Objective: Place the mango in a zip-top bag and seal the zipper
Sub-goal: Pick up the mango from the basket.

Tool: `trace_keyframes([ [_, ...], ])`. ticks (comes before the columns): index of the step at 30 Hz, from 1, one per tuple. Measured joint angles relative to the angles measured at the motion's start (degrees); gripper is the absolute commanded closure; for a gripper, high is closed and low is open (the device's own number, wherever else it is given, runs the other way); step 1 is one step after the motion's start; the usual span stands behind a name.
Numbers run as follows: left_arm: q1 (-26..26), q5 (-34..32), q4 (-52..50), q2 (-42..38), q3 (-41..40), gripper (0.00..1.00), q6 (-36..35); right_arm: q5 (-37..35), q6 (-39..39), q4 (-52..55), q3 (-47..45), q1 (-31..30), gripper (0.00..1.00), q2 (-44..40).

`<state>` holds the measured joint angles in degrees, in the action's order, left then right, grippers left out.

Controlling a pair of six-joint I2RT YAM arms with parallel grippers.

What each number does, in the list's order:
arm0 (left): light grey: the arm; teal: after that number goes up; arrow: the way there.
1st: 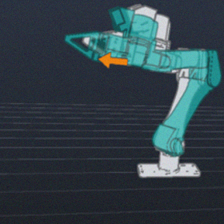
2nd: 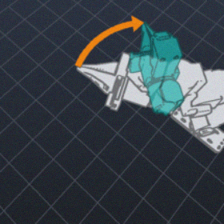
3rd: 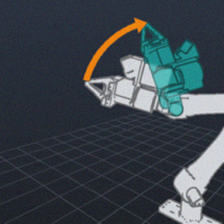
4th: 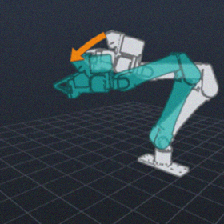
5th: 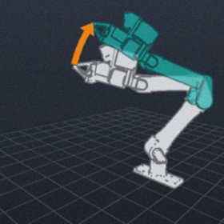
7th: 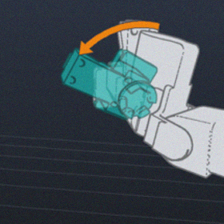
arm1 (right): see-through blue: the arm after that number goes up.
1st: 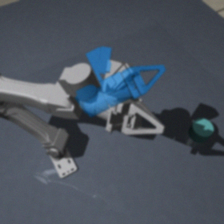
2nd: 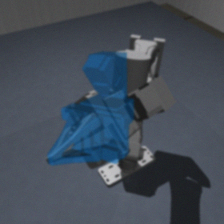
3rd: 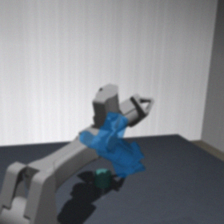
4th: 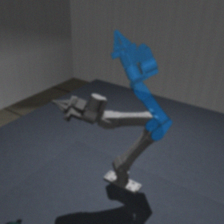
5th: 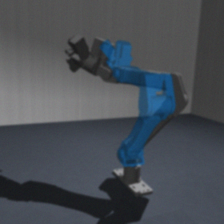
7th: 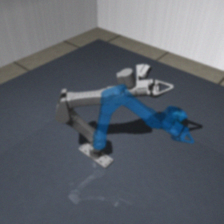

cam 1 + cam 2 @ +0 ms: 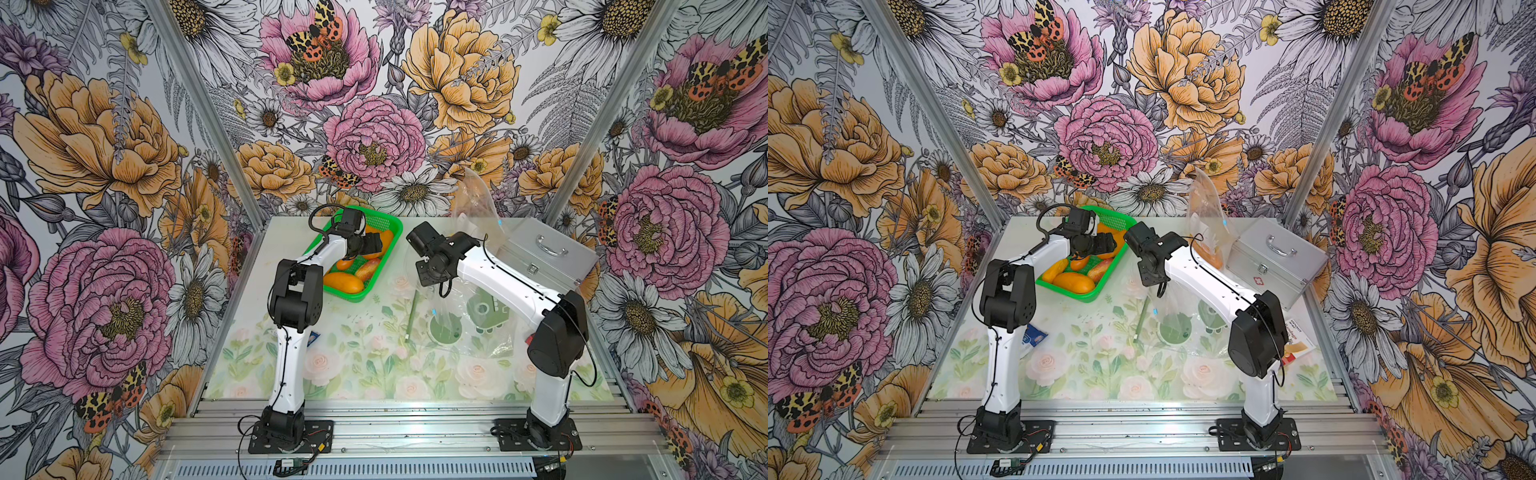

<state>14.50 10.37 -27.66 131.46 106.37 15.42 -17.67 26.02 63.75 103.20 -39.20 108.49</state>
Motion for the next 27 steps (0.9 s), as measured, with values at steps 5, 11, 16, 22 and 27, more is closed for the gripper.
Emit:
trace_keyframes([
  [5, 0.0, 0.1, 0.0, 0.9, 0.0, 0.07, -0.9, 0.0, 0.0, 0.0, 0.0, 0.0, 1.00, 0.0],
  [11, -0.2, 0.2, 0.0, 1.1, 0.1, 0.23, -2.5, 0.0, 0.0, 0.0, 0.0, 0.0, 1.00, 0.0],
  [16, -0.2, 0.8, 0.1, 1.2, 0.1, 0.48, -3.6, 0.0, 0.0, -0.3, 0.0, 0.0, 1.00, 0.0],
  [22, -0.2, 0.9, 0.5, 0.8, -0.6, 0.75, -4.5, 0.0, 0.0, -0.4, 0.0, -0.2, 1.00, 0.0],
  [27, -0.2, 0.8, 0.3, -1.8, -3.4, 0.99, -4.5, 0.0, 0.0, -0.4, 0.0, -0.3, 1.00, 0.0],
])
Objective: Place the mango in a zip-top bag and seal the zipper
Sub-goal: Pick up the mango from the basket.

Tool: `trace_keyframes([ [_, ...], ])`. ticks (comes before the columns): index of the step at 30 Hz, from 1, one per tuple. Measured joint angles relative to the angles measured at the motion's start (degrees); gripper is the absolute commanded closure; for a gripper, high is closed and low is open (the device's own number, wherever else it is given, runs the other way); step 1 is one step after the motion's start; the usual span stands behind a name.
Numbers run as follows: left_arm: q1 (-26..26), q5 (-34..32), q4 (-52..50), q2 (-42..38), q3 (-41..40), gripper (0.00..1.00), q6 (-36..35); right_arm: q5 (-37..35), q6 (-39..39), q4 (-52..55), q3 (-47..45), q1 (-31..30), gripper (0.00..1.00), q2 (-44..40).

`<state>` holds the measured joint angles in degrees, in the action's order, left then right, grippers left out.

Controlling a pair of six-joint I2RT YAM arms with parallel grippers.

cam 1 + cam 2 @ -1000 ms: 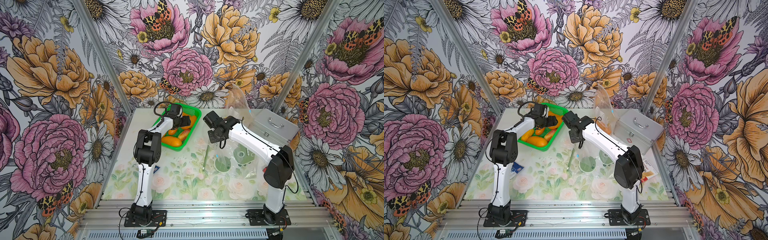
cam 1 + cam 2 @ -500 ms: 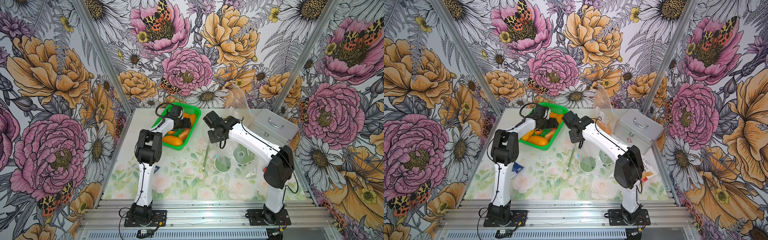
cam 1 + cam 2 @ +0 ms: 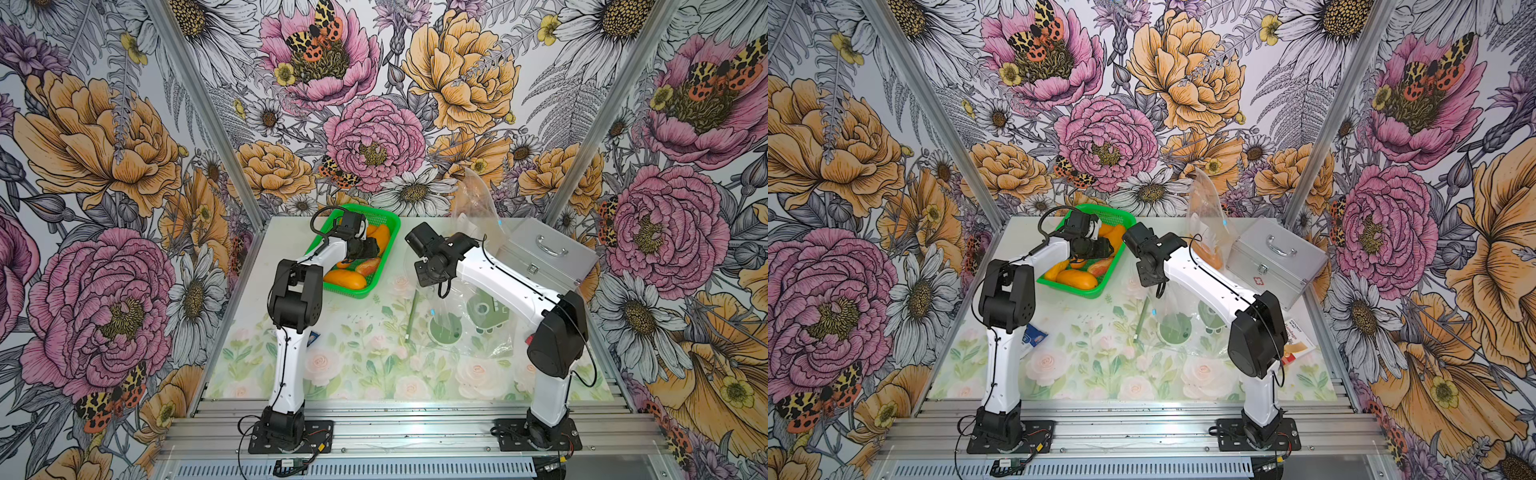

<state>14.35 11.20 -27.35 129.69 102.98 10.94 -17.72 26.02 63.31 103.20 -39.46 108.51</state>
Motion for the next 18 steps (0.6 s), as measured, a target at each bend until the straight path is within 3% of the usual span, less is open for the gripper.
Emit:
trace_keyframes([
  [7, 0.0, 0.0, -0.7, -10.8, -7.6, 1.00, 1.1, 0.0, 0.0, -1.3, 0.0, 0.0, 1.00, 0.0],
  [18, 0.2, 3.1, 1.8, -42.2, -28.4, 1.00, 7.9, 0.0, -0.2, -5.2, -2.7, 0.0, 1.00, -1.0],
])
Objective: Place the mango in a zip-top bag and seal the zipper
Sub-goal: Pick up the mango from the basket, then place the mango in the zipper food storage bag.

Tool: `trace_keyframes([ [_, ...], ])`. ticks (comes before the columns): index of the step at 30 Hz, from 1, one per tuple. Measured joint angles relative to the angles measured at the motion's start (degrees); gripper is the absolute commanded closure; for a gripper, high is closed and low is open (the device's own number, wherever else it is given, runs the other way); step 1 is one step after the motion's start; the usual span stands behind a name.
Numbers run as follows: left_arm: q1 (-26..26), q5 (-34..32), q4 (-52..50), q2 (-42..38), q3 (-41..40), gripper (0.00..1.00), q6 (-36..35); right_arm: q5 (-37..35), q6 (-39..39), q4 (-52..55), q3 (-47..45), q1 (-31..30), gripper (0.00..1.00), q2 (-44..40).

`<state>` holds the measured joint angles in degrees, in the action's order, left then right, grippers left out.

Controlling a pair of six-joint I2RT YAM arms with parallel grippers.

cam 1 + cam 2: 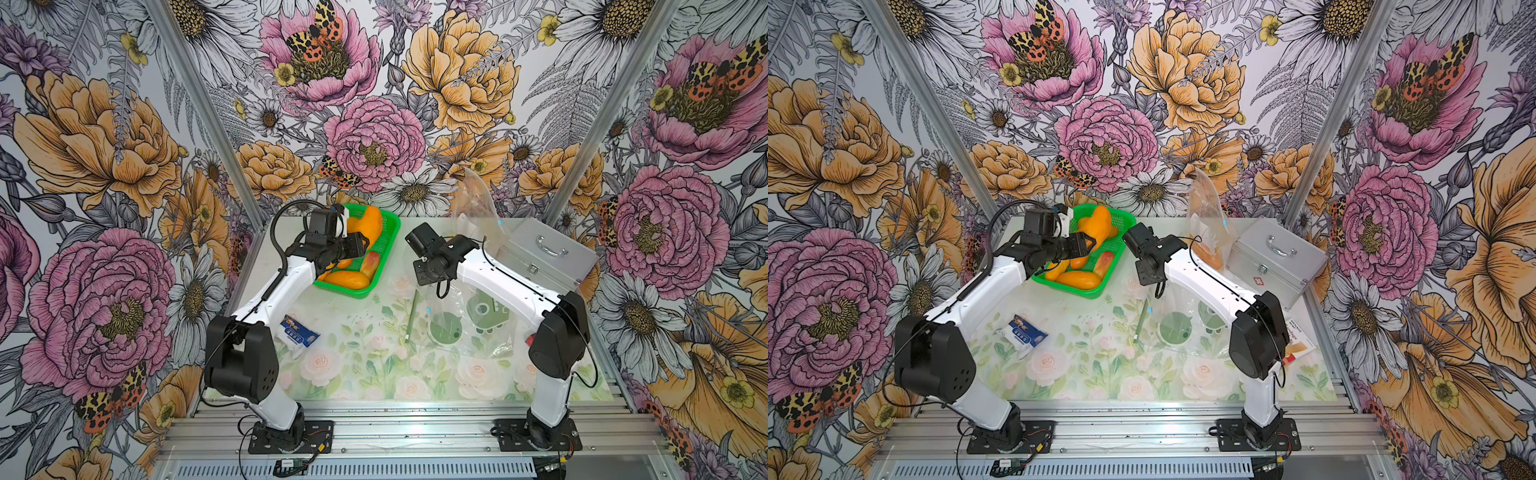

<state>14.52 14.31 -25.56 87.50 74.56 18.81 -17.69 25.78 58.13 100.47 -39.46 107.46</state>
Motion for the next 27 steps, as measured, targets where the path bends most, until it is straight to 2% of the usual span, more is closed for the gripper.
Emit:
trace_keyframes([
  [6, 0.8, 6.1, 0.1, -15.2, -8.9, 1.00, 6.5, 0.5, -0.9, -3.3, -1.6, 0.0, 1.00, -0.6],
  [11, 3.9, 12.5, 0.6, -22.6, -13.1, 1.00, 12.2, 1.4, -1.7, -5.4, -3.3, -0.2, 1.00, -1.1],
  [18, 8.5, 18.6, 0.3, -24.2, -19.2, 1.00, 21.6, 1.5, -3.1, -7.4, -5.6, -0.9, 1.00, -2.6],
  [27, 9.7, 19.9, 0.3, -23.6, -23.1, 1.00, 27.4, 1.2, -4.5, -8.1, -6.8, -1.8, 1.00, -3.0],
])
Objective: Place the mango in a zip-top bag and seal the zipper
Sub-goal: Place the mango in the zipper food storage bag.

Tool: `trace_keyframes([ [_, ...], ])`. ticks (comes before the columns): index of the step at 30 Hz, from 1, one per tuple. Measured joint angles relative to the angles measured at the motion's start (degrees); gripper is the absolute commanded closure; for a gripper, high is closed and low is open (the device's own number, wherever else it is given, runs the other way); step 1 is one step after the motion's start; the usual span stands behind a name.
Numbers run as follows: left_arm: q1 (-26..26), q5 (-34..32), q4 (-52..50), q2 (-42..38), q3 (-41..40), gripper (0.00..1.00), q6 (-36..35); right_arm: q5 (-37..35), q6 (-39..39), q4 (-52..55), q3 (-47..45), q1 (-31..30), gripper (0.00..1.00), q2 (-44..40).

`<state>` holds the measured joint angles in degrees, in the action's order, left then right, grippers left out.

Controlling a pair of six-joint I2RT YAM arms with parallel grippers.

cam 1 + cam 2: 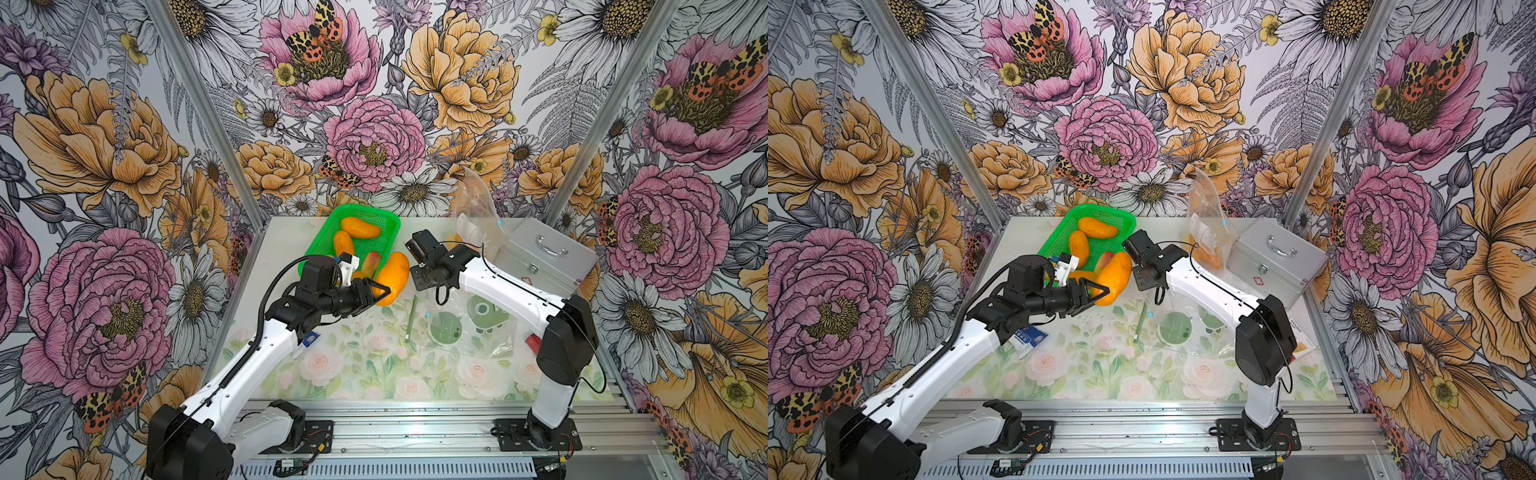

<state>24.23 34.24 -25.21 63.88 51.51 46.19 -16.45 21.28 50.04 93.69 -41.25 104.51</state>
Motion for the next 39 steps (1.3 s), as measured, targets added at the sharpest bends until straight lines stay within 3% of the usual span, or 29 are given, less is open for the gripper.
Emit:
trace_keyframes([
  [24, -0.9, 1.4, -0.7, 10.1, 0.1, 1.00, 4.5, -3.5, -1.6, -1.7, -0.1, -7.8, 1.00, -0.2],
  [39, 0.4, -2.5, -3.7, 20.7, 11.0, 1.00, 4.5, -3.0, 1.0, -1.7, 1.1, -8.5, 1.00, -0.2],
])
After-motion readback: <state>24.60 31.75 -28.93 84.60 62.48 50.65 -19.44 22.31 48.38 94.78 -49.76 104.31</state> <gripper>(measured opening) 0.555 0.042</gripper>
